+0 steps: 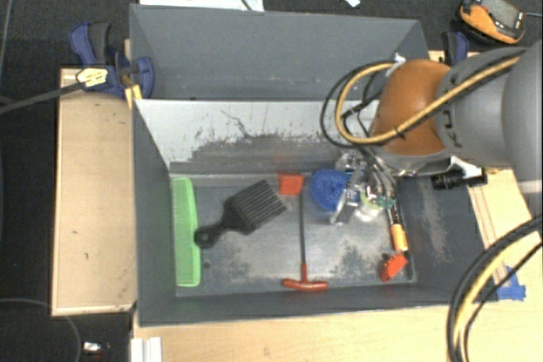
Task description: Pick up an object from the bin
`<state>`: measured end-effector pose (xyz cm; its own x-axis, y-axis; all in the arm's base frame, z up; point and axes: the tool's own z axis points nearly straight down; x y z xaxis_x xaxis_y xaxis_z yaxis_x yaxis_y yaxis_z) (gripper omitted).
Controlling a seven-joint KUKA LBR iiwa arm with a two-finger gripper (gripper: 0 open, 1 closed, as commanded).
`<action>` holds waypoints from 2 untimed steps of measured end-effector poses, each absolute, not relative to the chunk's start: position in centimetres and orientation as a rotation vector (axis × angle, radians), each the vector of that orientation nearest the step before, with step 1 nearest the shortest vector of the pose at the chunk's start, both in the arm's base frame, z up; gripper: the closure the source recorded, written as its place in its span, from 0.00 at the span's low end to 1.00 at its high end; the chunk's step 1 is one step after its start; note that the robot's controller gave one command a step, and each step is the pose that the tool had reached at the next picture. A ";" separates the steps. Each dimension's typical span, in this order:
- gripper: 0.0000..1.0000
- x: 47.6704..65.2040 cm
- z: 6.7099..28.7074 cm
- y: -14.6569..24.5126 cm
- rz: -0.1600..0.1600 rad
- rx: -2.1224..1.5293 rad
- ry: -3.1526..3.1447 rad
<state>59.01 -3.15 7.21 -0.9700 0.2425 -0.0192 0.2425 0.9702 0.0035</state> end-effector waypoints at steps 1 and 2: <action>1.00 59.0 7.1 -3.4 0.003 0.318 3.109; 1.00 59.0 7.1 -3.4 0.002 0.316 3.109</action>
Offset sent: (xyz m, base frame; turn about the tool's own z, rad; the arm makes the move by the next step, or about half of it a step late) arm 0.0000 0.0000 0.0000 0.0000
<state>59.05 -3.42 7.07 -0.9794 0.2015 -0.0162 0.2014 0.9795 0.0032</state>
